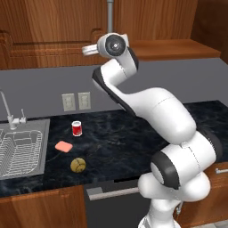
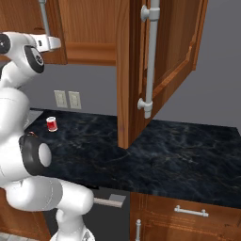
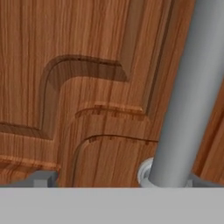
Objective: Open the cabinet. Pick the bar soap and place it next to the sink. Then close the cabinet.
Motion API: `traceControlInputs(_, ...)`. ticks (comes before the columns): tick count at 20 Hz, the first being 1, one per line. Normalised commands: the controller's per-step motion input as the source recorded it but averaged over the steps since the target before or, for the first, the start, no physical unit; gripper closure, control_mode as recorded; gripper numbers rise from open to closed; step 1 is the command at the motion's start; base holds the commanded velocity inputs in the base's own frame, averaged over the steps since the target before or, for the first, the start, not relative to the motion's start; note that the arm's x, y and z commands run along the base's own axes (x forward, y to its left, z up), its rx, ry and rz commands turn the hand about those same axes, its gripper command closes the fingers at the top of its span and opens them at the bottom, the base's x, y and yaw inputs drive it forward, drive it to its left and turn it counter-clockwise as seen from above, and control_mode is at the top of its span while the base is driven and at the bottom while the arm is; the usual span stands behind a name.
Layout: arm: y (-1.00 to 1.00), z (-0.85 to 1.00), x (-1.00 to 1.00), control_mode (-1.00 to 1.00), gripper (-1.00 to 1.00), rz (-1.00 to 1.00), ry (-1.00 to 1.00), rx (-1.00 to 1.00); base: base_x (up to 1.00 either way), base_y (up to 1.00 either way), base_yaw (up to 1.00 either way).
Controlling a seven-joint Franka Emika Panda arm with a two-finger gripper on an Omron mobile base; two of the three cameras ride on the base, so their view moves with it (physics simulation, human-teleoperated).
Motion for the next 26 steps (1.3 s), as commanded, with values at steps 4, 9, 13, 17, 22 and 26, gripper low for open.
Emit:
traceControlInputs(4, -0.01, 0.00, 0.28, -1.00, -1.00, 0.07, 0.04, 0.00, 0.00, 0.00, 0.00)
traceControlInputs(9, -0.19, 0.00, -0.45, -1.00, -1.00, 0.04, 0.00, 0.03, 0.00, 0.00, 0.00)
traceControlInputs(13, -0.39, 0.00, -0.55, -1.00, -1.00, 0.01, 0.00, 0.04, 0.00, 0.00, 0.00)
traceControlInputs(17, -0.39, 0.00, -0.40, -1.00, -1.00, 0.00, 0.00, 0.04, 0.00, 0.00, 0.00)
traceControlInputs(22, -0.35, 0.01, -0.73, -1.00, -1.00, 0.00, 0.00, 0.04, 0.00, 0.00, 0.00)
traceControlInputs(26, -0.35, 0.05, -1.00, -1.00, -1.00, 0.03, 0.00, 0.03, 0.00, 0.00, 0.00)
